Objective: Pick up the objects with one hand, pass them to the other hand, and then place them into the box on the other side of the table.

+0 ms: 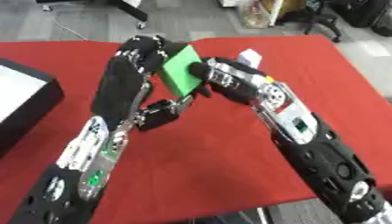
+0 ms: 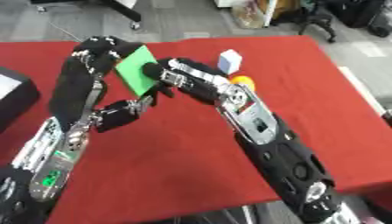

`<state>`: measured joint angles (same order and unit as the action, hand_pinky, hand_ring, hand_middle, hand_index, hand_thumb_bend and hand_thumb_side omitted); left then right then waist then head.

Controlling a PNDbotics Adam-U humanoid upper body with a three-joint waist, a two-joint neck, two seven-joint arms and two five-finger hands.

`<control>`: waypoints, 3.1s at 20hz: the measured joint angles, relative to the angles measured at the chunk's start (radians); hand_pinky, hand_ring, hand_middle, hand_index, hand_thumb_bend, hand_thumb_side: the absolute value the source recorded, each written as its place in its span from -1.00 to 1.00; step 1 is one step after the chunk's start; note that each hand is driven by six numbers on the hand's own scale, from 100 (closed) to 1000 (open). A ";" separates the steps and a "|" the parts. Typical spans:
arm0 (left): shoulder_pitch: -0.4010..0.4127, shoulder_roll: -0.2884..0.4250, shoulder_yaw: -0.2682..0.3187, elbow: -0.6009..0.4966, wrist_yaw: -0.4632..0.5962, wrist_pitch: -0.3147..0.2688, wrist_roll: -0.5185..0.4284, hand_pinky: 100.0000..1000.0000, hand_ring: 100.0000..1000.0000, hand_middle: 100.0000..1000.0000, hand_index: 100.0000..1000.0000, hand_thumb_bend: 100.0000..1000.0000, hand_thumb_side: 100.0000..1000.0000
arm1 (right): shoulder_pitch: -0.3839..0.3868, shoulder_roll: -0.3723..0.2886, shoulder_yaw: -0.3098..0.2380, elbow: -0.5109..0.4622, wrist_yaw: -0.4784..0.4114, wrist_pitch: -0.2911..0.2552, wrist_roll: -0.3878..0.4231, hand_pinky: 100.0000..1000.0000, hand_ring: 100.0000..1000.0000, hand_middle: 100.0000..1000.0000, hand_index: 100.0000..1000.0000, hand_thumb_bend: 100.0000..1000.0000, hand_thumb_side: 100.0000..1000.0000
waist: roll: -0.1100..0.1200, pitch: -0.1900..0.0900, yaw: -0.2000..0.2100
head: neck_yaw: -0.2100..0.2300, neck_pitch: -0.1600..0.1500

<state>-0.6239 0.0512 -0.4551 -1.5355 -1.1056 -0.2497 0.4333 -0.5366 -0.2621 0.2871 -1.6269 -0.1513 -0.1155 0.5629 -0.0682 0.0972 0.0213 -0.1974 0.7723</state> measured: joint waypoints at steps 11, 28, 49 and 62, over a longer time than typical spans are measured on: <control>0.009 0.000 -0.004 0.000 0.005 -0.002 0.047 0.27 -0.07 -0.06 0.22 -1.00 -0.56 | -0.001 0.005 -0.016 0.002 0.000 -0.031 0.056 0.53 0.08 0.11 0.65 -0.44 1.00 | 0.001 0.000 -0.002 | 0.000 0.000; 0.054 0.035 0.051 -0.030 0.006 0.028 0.079 0.30 -0.06 -0.05 0.22 -1.00 -0.53 | 0.000 0.007 -0.086 -0.007 -0.031 -0.009 -0.085 0.63 0.28 0.48 0.81 0.04 1.00 | 0.001 0.000 -0.001 | -0.002 0.000; 0.157 0.426 0.330 -0.006 0.069 0.410 -0.161 0.46 0.11 0.13 0.42 -0.61 -0.02 | 0.087 -0.039 -0.219 -0.074 -0.043 0.005 -0.198 0.60 0.23 0.41 0.80 -0.08 1.00 | 0.054 -0.012 -0.009 | 0.200 -0.033; -0.043 0.605 0.371 0.469 -0.105 0.346 -0.772 0.66 0.58 0.62 0.81 1.00 0.87 | 0.107 -0.039 -0.219 -0.068 -0.035 0.006 -0.185 0.60 0.22 0.40 0.79 -0.11 1.00 | 0.060 -0.023 -0.032 | 0.407 -0.089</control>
<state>-0.6671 0.6563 -0.0838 -1.0668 -1.2111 0.0967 -0.3384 -0.4296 -0.3010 0.0681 -1.6949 -0.1859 -0.1095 0.3782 -0.0077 0.0745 -0.0111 0.2099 0.6828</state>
